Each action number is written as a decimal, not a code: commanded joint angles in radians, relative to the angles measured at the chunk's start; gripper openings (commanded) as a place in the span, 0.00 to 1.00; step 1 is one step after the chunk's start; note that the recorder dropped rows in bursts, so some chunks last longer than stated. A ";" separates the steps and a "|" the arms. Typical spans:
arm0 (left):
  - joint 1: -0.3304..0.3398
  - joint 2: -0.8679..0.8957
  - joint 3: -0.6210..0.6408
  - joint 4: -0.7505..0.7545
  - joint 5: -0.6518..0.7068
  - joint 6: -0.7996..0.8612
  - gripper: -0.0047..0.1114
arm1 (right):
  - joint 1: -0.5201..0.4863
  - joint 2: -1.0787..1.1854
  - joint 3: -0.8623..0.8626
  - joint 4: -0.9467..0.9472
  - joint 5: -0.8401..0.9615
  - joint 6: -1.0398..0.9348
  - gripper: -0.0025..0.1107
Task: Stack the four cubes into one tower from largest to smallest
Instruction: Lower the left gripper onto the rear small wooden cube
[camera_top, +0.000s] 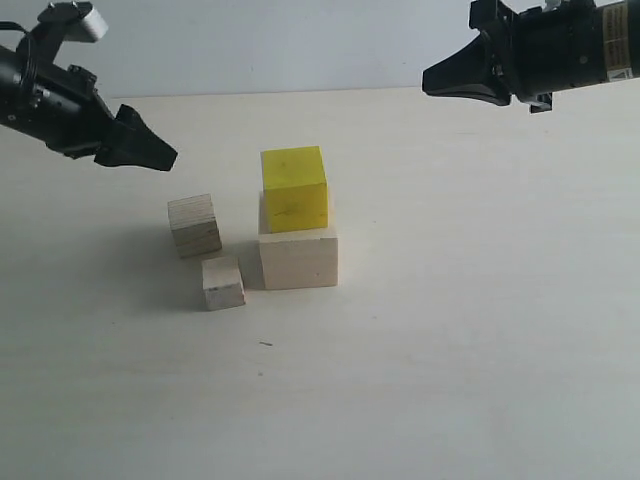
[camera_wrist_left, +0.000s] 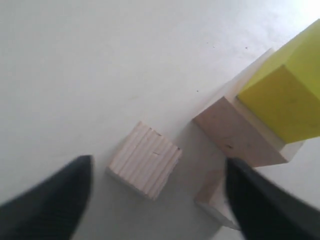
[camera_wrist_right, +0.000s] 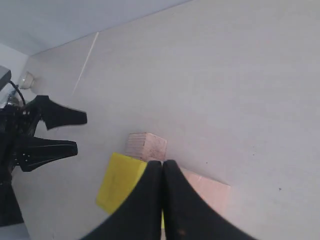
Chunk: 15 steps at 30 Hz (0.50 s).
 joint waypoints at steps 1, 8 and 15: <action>0.002 -0.016 -0.027 0.082 -0.038 0.036 0.94 | -0.006 -0.008 -0.006 0.004 -0.054 -0.001 0.02; -0.003 -0.012 -0.028 0.147 -0.042 0.090 0.88 | -0.006 -0.008 -0.006 0.004 -0.084 -0.001 0.02; -0.067 0.017 -0.028 0.153 -0.042 0.149 0.81 | -0.006 -0.008 -0.006 0.004 -0.108 -0.001 0.02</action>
